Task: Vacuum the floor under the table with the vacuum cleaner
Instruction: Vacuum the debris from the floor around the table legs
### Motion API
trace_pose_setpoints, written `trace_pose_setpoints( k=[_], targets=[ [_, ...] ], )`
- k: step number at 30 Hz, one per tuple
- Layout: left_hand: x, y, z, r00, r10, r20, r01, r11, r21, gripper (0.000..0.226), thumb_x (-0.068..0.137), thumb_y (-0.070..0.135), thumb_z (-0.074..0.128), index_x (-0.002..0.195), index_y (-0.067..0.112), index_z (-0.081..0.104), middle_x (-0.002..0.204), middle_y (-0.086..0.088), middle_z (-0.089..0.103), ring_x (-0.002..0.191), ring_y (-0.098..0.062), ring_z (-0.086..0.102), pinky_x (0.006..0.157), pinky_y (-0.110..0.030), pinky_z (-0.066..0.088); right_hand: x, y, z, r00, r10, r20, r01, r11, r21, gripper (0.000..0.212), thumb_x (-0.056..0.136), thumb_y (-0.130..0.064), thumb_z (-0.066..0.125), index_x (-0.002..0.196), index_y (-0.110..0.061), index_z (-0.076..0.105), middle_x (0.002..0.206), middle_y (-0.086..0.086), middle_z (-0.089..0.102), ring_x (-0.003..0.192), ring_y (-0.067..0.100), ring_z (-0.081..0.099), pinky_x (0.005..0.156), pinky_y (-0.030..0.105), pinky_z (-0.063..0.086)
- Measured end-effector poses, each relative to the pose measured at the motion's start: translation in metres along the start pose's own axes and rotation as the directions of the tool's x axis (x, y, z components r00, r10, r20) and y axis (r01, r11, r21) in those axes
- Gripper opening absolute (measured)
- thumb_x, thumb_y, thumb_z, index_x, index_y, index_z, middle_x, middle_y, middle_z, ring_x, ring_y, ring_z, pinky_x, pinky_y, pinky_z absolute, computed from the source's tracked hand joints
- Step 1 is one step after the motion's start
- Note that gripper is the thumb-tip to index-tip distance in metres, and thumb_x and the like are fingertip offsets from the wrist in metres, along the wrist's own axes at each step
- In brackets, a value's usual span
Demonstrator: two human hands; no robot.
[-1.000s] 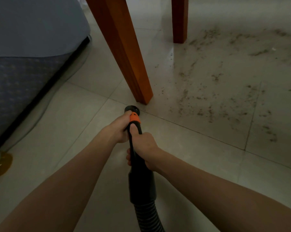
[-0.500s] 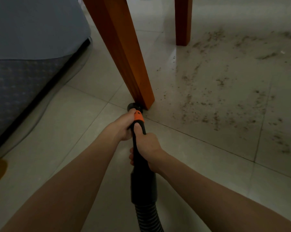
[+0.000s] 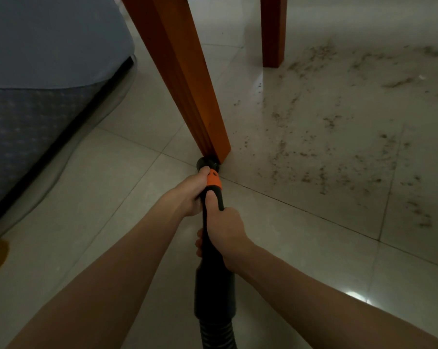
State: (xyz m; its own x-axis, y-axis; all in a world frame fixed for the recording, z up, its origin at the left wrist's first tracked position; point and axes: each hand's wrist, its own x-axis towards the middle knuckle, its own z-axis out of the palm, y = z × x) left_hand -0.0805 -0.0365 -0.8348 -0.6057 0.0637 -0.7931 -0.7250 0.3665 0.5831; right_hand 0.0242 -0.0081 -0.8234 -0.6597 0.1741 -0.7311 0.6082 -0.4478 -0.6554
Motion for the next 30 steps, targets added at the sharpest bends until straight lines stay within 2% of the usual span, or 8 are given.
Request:
trace_pose_setpoints(
  k=[9,12,14,16,18,19,24,30],
  targets=[
    [-0.013,-0.004,0.004,1.000,-0.002,0.031,0.001,1.000,0.019,0.037,0.098,0.041,0.042,0.106,0.005,0.046,0.084,-0.013,0.056,0.071,-0.021,0.054,0.065,-0.030,0.046,-0.009,0.004,-0.001,1.000,0.009,-0.026,-0.009,1.000,-0.018,0.049,0.098,-0.047,0.039,0.101,-0.001,0.056,0.063,0.007,0.053,0.045,0.016,0.051,0.043,0.024,0.047],
    [-0.016,-0.005,0.000,1.000,0.002,0.012,-0.002,1.000,-0.013,0.039,0.098,0.041,0.042,0.112,0.005,0.046,0.085,-0.014,0.055,0.072,-0.022,0.054,0.073,-0.035,0.048,-0.013,0.003,-0.001,1.000,0.003,-0.002,-0.003,0.999,-0.047,0.048,0.099,-0.047,0.039,0.100,-0.002,0.053,0.064,0.007,0.053,0.045,0.016,0.051,0.042,0.024,0.047],
    [-0.020,-0.007,-0.002,1.000,0.008,-0.017,-0.009,1.000,-0.026,0.041,0.099,0.040,0.041,0.119,0.004,0.046,0.085,-0.014,0.055,0.071,-0.022,0.054,0.069,-0.034,0.048,-0.016,0.002,-0.001,0.999,0.006,0.034,-0.004,0.998,-0.062,0.046,0.099,-0.047,0.039,0.097,-0.003,0.052,0.064,0.008,0.053,0.046,0.016,0.051,0.041,0.023,0.045],
    [-0.025,-0.008,-0.006,0.999,0.008,-0.039,-0.009,1.000,-0.024,0.043,0.100,0.037,0.039,0.125,0.003,0.044,0.094,-0.015,0.057,0.080,-0.025,0.057,0.069,-0.033,0.047,-0.020,0.002,-0.001,0.998,0.021,0.066,-0.016,0.997,-0.080,0.045,0.099,-0.047,0.040,0.094,-0.004,0.051,0.064,0.007,0.053,0.047,0.017,0.051,0.040,0.023,0.045],
    [-0.028,-0.009,-0.009,0.998,-0.006,-0.056,0.005,1.000,-0.018,0.046,0.100,0.037,0.038,0.130,0.003,0.041,0.114,-0.018,0.058,0.101,-0.029,0.058,0.078,-0.035,0.045,-0.023,0.003,0.000,0.996,0.027,0.087,-0.019,0.996,-0.089,0.045,0.099,-0.047,0.039,0.095,-0.004,0.051,0.064,0.007,0.052,0.048,0.017,0.052,0.041,0.023,0.045],
    [-0.030,-0.009,-0.010,0.998,-0.013,-0.057,0.012,1.000,-0.016,0.047,0.100,0.037,0.039,0.131,0.003,0.040,0.115,-0.018,0.057,0.103,-0.029,0.058,0.080,-0.035,0.045,-0.025,0.003,0.001,0.995,0.026,0.096,-0.018,0.996,-0.088,0.044,0.099,-0.047,0.039,0.095,-0.004,0.051,0.064,0.007,0.052,0.048,0.017,0.052,0.042,0.024,0.045],
    [-0.035,-0.011,-0.005,0.999,-0.029,-0.038,0.029,1.000,0.007,0.038,0.100,0.038,0.039,0.118,0.005,0.045,0.082,-0.013,0.053,0.069,-0.022,0.052,0.080,-0.034,0.045,-0.030,0.006,-0.003,0.996,0.019,0.092,-0.014,0.999,-0.047,0.046,0.099,-0.046,0.039,0.099,-0.002,0.053,0.063,0.008,0.051,0.047,0.017,0.051,0.042,0.024,0.046],
    [-0.032,-0.013,0.017,1.000,0.002,0.013,-0.002,1.000,0.025,0.048,0.101,0.038,0.036,0.129,0.000,0.046,0.078,-0.012,0.052,0.070,-0.023,0.054,0.073,-0.034,0.045,-0.030,0.007,-0.019,0.999,0.000,0.032,0.001,0.999,-0.045,0.049,0.099,-0.047,0.039,0.099,0.000,0.053,0.061,0.009,0.052,0.044,0.018,0.051,0.040,0.023,0.045]
  ],
)
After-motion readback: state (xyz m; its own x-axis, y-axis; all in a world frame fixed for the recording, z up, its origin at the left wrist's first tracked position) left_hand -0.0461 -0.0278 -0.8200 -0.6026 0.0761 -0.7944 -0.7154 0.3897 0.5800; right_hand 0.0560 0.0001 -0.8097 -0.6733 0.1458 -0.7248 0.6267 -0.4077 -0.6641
